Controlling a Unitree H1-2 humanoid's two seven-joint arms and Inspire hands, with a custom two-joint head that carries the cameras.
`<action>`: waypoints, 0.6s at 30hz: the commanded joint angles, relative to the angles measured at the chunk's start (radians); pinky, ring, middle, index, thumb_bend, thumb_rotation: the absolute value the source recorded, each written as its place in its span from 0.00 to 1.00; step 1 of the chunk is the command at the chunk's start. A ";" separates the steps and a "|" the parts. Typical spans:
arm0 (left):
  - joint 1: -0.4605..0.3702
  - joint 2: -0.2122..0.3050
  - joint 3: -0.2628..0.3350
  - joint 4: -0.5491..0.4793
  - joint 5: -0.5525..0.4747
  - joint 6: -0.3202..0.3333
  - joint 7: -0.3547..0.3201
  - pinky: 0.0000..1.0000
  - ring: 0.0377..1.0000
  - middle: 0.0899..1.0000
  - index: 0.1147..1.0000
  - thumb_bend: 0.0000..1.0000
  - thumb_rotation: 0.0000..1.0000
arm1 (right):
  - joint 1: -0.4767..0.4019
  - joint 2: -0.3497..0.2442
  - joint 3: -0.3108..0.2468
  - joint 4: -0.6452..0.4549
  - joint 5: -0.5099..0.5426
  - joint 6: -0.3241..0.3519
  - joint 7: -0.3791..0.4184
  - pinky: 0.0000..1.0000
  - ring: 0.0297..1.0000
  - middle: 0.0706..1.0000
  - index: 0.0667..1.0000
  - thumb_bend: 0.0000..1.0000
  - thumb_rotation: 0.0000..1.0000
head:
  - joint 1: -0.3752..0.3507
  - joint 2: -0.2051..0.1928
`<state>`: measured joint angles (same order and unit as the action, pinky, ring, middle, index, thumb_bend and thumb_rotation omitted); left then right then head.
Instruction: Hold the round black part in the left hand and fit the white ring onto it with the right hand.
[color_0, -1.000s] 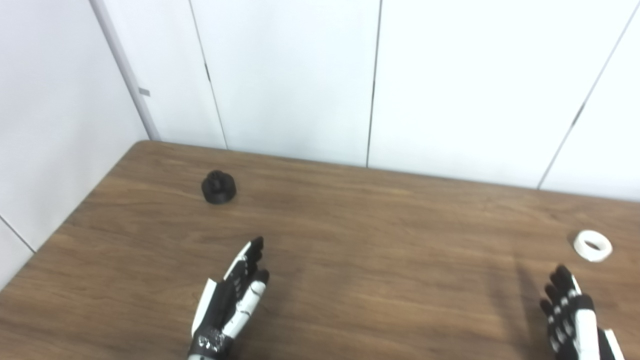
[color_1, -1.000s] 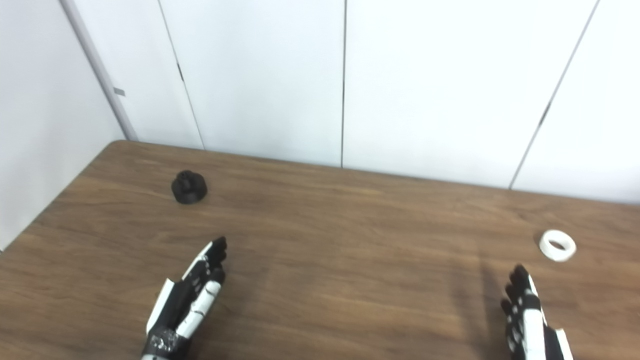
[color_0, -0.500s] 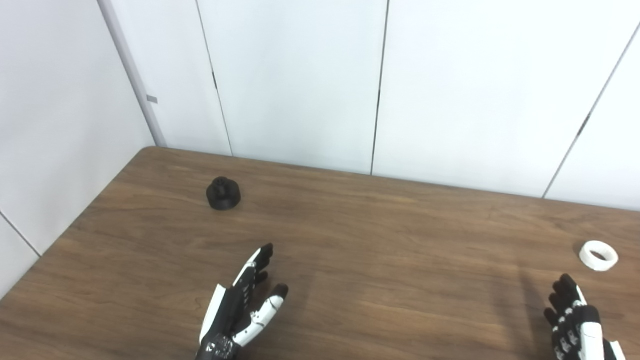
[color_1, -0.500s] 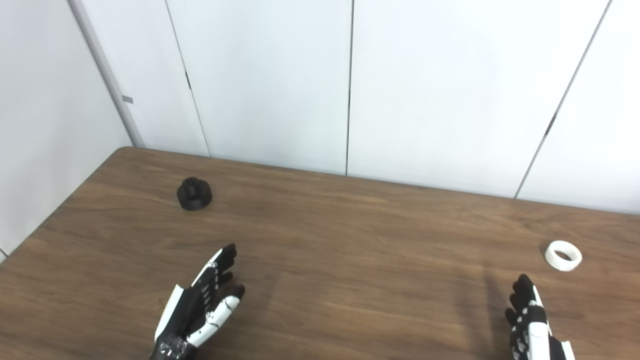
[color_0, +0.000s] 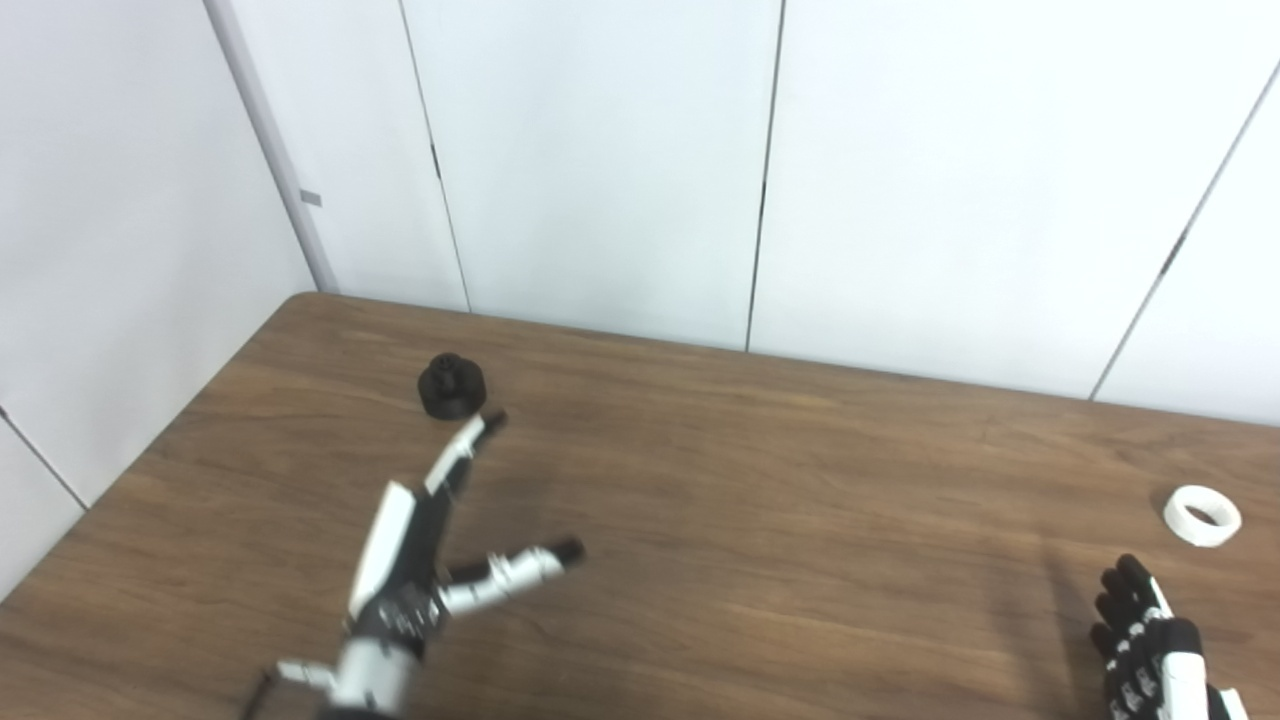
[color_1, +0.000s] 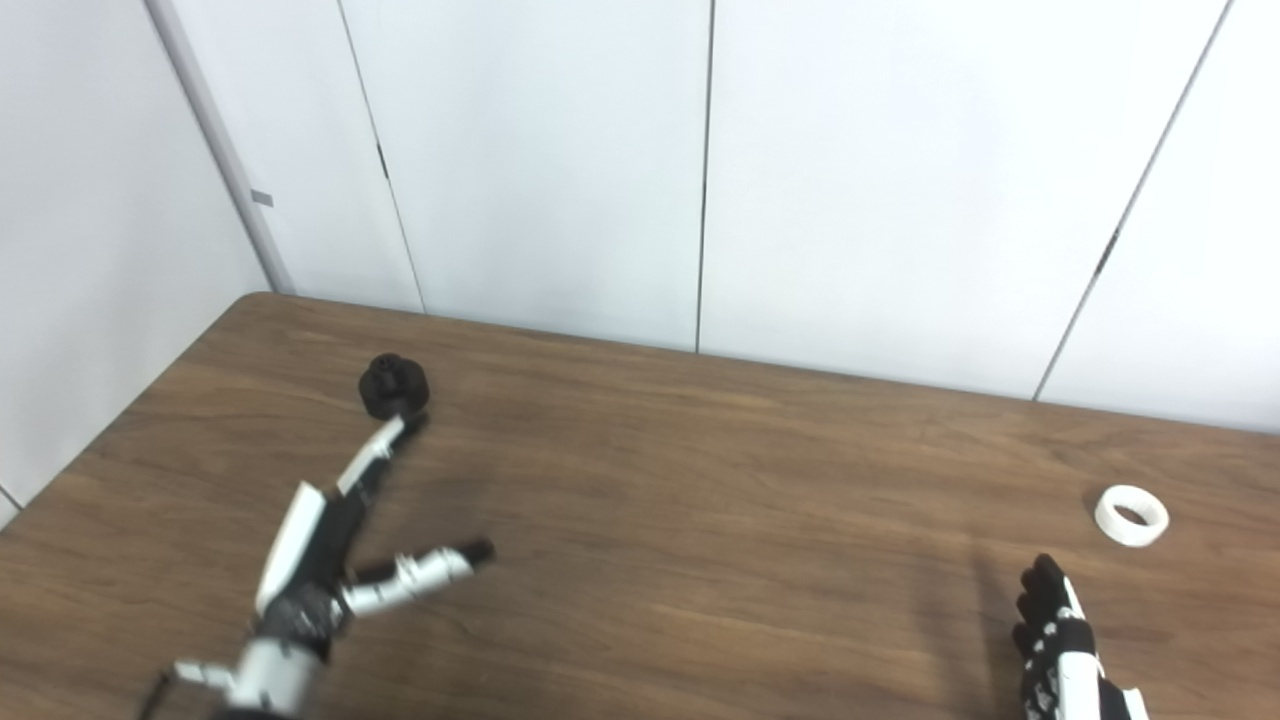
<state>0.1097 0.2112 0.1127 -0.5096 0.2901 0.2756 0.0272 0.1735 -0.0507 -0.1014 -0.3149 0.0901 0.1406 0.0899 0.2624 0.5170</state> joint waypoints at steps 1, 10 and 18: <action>-0.045 0.049 0.039 -0.026 0.023 0.048 -0.008 1.00 1.00 0.99 0.95 0.95 0.33 | 0.046 -0.006 0.006 -0.020 -0.001 -0.033 -0.001 1.00 0.99 0.97 0.96 0.60 1.00 | -0.002 0.000; -0.150 0.163 0.063 0.097 0.111 0.108 -0.020 1.00 1.00 0.96 0.88 0.96 0.35 | 0.045 -0.009 0.018 -0.023 -0.028 -0.023 -0.005 1.00 1.00 0.98 0.97 0.53 1.00 | -0.007 -0.006; -0.226 0.231 0.052 0.274 0.187 0.076 0.008 1.00 1.00 0.96 0.86 0.98 0.35 | 0.047 -0.006 0.024 -0.028 -0.036 -0.022 -0.007 1.00 0.99 0.97 0.98 0.46 1.00 | -0.006 -0.007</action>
<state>-0.0800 0.4130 0.1600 -0.2447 0.4521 0.3814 0.0056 0.1719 -0.0506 -0.0880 -0.3156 0.0553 0.1410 0.0831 0.2546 0.5093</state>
